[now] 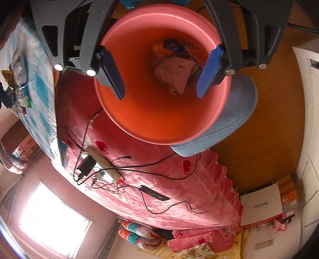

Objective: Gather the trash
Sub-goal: 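Move both open tools back toward the remaining trash on the table, then grasp the white MAGICDAY yogurt bag with the left tool while the right tool grasps the yellow snack bag, then carry both bags over the orange bucket and open both tools to drop them, then move both open tools back over the remaining trash on the table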

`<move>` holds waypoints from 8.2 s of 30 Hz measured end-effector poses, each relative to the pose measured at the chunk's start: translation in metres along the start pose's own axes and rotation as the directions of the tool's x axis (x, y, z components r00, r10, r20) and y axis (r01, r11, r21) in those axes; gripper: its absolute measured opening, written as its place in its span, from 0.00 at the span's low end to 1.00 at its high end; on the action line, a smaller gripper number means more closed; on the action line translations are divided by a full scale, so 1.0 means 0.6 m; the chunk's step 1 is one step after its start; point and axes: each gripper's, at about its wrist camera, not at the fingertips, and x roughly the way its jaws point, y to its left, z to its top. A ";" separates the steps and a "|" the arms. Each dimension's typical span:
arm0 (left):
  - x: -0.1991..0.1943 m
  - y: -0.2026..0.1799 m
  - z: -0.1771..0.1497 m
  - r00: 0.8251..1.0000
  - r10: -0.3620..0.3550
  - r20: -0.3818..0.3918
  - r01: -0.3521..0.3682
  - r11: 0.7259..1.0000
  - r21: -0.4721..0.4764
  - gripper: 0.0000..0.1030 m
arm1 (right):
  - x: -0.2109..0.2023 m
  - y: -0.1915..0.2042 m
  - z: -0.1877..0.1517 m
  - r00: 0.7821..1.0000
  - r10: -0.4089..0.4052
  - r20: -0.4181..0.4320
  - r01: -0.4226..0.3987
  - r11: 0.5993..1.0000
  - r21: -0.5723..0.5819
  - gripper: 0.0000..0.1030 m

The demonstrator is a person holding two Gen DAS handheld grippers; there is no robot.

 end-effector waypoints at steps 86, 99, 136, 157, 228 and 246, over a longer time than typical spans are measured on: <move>-0.003 -0.522 -0.112 0.944 -0.219 -0.247 0.288 0.910 0.296 0.73 | -0.149 -0.418 -0.073 0.982 -0.186 -0.024 0.185 0.939 0.291 0.86; -0.001 -0.532 -0.117 0.972 -0.158 -0.174 0.205 0.931 0.301 0.62 | -0.126 -0.423 -0.073 0.976 -0.207 -0.066 0.217 0.936 0.278 0.80; 0.004 -0.480 -0.086 0.938 -0.304 -0.167 0.339 0.903 0.262 0.58 | -0.141 -0.421 -0.072 0.987 -0.159 -0.021 0.158 0.936 0.315 0.47; -0.017 -0.402 -0.058 0.928 -0.352 -0.118 0.370 0.905 0.210 0.58 | -0.150 -0.326 -0.049 0.999 -0.039 0.029 0.029 0.956 0.291 0.46; -0.001 -0.043 -0.001 0.996 -0.093 0.014 0.094 0.985 -0.147 0.76 | 0.034 -0.063 -0.024 0.989 0.057 -0.134 -0.045 0.995 0.085 0.90; -0.035 -0.179 -0.009 0.985 -0.173 -0.019 0.174 0.985 0.013 0.79 | -0.050 -0.137 -0.028 0.991 -0.131 -0.005 0.131 0.991 0.040 0.90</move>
